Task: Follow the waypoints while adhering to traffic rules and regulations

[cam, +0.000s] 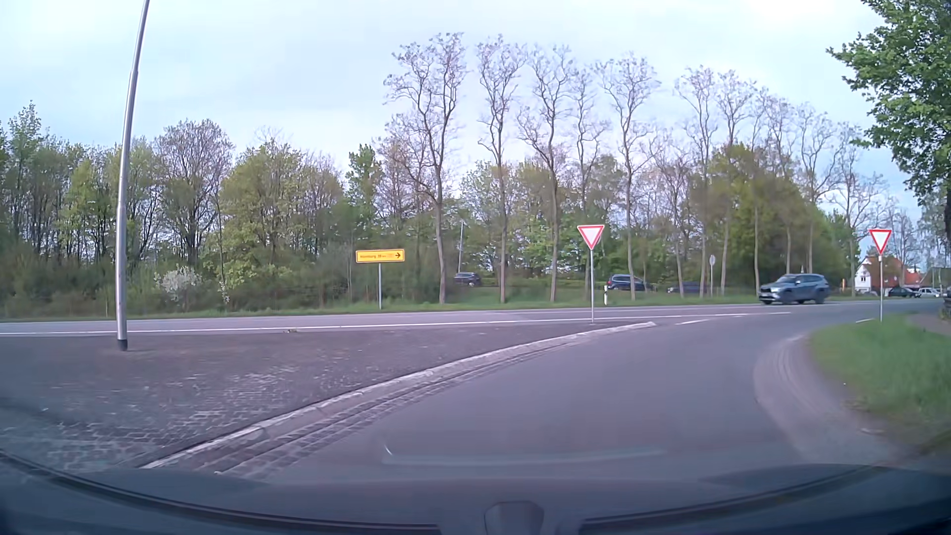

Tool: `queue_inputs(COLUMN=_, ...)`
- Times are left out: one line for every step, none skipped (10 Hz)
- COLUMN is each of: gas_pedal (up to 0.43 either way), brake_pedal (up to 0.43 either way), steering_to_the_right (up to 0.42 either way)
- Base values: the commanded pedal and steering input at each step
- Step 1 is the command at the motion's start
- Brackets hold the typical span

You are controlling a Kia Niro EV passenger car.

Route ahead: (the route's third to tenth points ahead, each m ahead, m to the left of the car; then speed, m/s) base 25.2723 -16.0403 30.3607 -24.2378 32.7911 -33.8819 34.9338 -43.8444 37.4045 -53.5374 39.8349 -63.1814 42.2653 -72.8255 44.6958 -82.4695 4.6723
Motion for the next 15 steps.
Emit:
queue_inputs(gas_pedal=0.0, brake_pedal=0.232, steering_to_the_right=0.113)
queue_inputs(gas_pedal=0.0, brake_pedal=0.232, steering_to_the_right=0.113)
queue_inputs(gas_pedal=0.0, brake_pedal=0.226, steering_to_the_right=0.114)
queue_inputs(gas_pedal=0.0, brake_pedal=0.226, steering_to_the_right=0.116)
queue_inputs(gas_pedal=0.0, brake_pedal=0.213, steering_to_the_right=0.123)
queue_inputs(gas_pedal=0.0, brake_pedal=0.207, steering_to_the_right=0.13)
queue_inputs(gas_pedal=0.0, brake_pedal=0.201, steering_to_the_right=0.135)
queue_inputs(gas_pedal=0.0, brake_pedal=0.189, steering_to_the_right=0.139)
queue_inputs(gas_pedal=0.0, brake_pedal=0.183, steering_to_the_right=0.142)
queue_inputs(gas_pedal=0.0, brake_pedal=0.177, steering_to_the_right=0.144)
queue_inputs(gas_pedal=0.0, brake_pedal=0.177, steering_to_the_right=0.145)
queue_inputs(gas_pedal=0.0, brake_pedal=0.171, steering_to_the_right=0.147)
queue_inputs(gas_pedal=0.0, brake_pedal=0.165, steering_to_the_right=0.15)
queue_inputs(gas_pedal=0.0, brake_pedal=0.152, steering_to_the_right=0.151)
queue_inputs(gas_pedal=0.0, brake_pedal=0.14, steering_to_the_right=0.153)
